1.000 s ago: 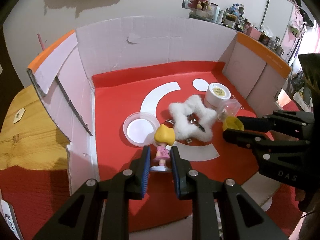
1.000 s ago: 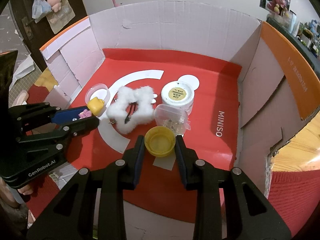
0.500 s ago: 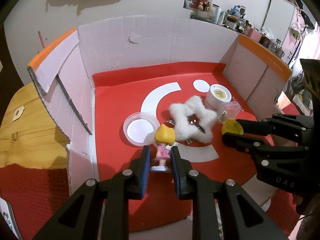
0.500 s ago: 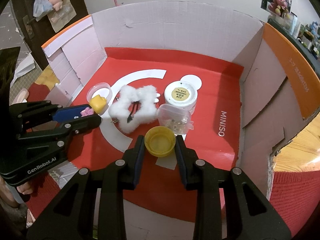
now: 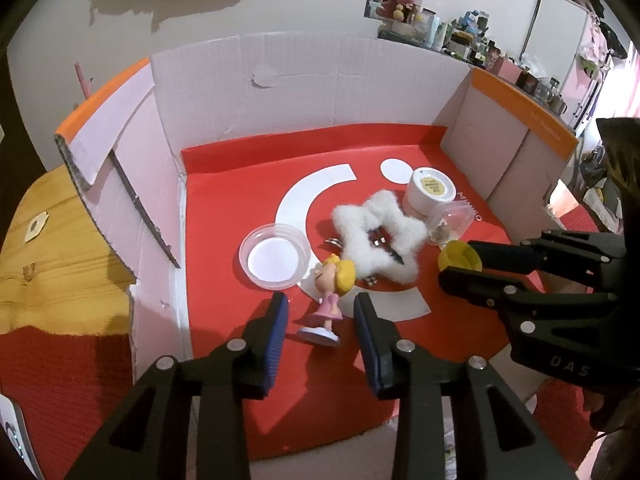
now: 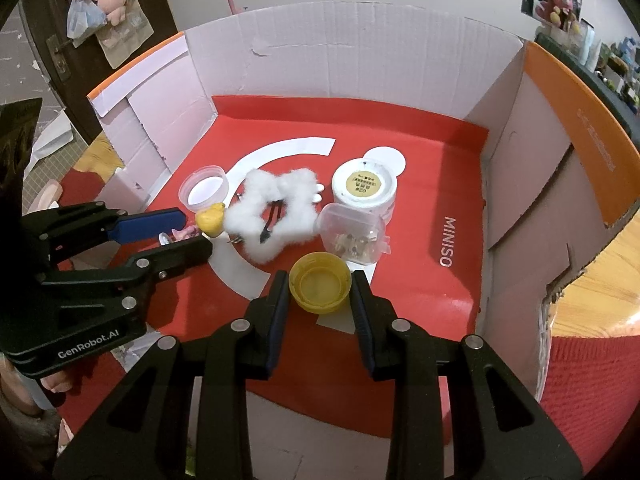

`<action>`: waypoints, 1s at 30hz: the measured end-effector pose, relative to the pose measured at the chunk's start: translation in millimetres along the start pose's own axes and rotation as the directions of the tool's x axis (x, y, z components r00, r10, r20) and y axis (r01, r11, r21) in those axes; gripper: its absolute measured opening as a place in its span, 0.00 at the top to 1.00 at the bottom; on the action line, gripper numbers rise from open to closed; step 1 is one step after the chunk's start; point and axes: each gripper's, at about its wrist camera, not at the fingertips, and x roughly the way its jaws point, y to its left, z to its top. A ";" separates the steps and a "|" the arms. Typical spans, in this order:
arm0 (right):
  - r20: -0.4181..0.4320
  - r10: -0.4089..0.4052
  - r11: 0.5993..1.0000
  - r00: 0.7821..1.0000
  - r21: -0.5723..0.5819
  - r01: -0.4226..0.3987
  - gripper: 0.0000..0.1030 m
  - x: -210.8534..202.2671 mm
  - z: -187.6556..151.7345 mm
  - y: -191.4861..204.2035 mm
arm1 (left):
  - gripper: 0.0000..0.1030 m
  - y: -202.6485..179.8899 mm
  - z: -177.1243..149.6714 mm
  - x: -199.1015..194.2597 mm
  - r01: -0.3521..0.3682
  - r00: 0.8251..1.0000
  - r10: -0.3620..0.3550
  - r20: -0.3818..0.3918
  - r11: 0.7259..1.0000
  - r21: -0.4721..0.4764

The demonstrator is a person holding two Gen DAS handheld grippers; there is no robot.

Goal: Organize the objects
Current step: 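Lower and release the doll with the left gripper while the right gripper sets down the yellow lid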

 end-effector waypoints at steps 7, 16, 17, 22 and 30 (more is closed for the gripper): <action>0.002 0.004 1.000 1.000 0.005 -0.004 0.71 -2.1 -3.1 0.6 | 0.52 -5.8 -3.2 -5.4 0.002 1.000 -0.002 0.012 1.000 0.017; 0.010 0.003 1.000 1.000 0.007 -0.003 0.47 -7.6 -5.2 3.0 | 0.49 -5.0 -4.0 -15.6 0.006 1.000 -0.006 0.027 1.000 0.009; 0.022 0.000 1.000 1.000 0.006 0.000 0.37 -10.4 -5.6 4.1 | 0.49 -5.4 -4.4 -17.0 0.006 1.000 -0.006 0.029 1.000 0.010; 0.036 -0.011 1.000 0.999 0.003 0.011 0.37 -17.2 -5.5 7.5 | 0.45 -3.9 -6.8 -24.9 -0.010 0.999 0.010 0.049 1.000 0.005; 0.040 -0.008 1.000 0.999 0.003 0.008 0.37 -21.3 -8.2 10.2 | 0.43 2.4 -11.5 -31.7 -0.020 0.998 0.021 0.053 1.000 -0.014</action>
